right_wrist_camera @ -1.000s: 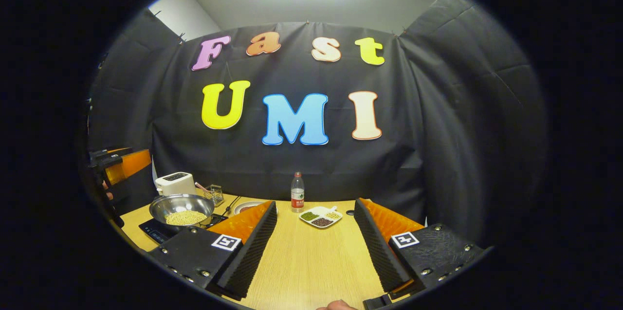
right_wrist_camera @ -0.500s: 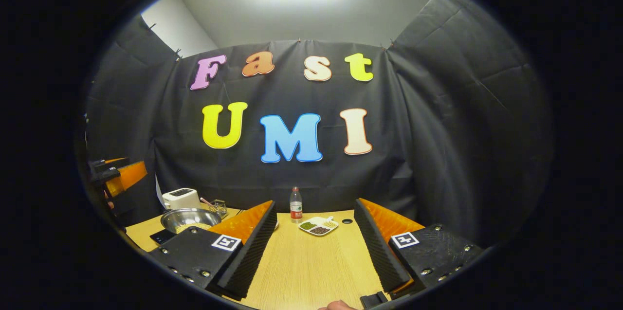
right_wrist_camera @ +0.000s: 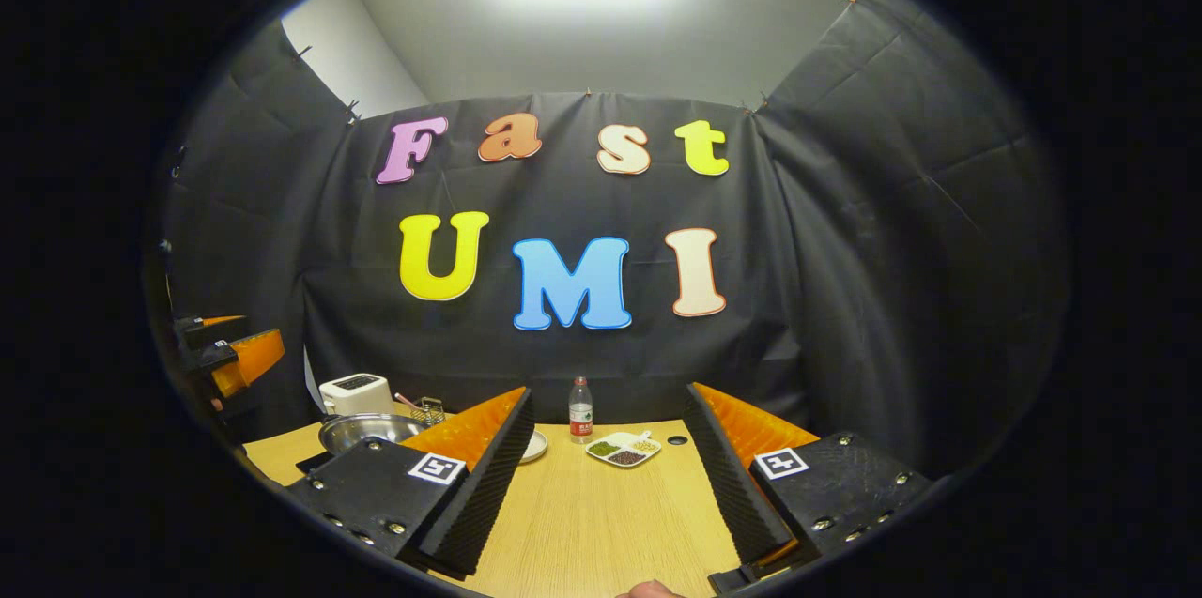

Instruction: First push the handle of the pot to place it horizontally, then grasp the pot with both hands and set it on the induction cooktop.

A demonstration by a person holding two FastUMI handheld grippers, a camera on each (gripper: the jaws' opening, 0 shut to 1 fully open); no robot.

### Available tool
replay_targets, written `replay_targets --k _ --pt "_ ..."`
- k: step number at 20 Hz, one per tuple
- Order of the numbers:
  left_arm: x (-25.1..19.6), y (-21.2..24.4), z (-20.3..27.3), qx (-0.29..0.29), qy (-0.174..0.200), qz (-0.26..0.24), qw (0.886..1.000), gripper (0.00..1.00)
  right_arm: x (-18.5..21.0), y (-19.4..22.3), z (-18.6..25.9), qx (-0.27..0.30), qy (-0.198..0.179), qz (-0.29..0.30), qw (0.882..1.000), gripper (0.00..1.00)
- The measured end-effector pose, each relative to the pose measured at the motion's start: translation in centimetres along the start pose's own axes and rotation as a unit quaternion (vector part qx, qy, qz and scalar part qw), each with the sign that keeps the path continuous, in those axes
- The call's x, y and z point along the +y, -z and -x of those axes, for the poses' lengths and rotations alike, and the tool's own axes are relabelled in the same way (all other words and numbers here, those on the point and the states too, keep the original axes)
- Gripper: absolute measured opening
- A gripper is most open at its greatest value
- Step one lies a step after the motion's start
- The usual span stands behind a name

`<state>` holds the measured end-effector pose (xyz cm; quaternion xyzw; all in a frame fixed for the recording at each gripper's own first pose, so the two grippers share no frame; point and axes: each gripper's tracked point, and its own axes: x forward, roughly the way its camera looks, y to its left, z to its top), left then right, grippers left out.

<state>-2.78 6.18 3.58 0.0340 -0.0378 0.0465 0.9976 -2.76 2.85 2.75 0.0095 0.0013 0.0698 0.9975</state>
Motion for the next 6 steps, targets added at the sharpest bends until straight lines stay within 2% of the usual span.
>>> replay_targets --k 6 --pt "1.26 -0.65 -0.48 -0.005 -0.003 -0.008 1.000 1.00 0.88 -0.51 -0.68 -0.005 0.002 -0.006 1.000 0.96"
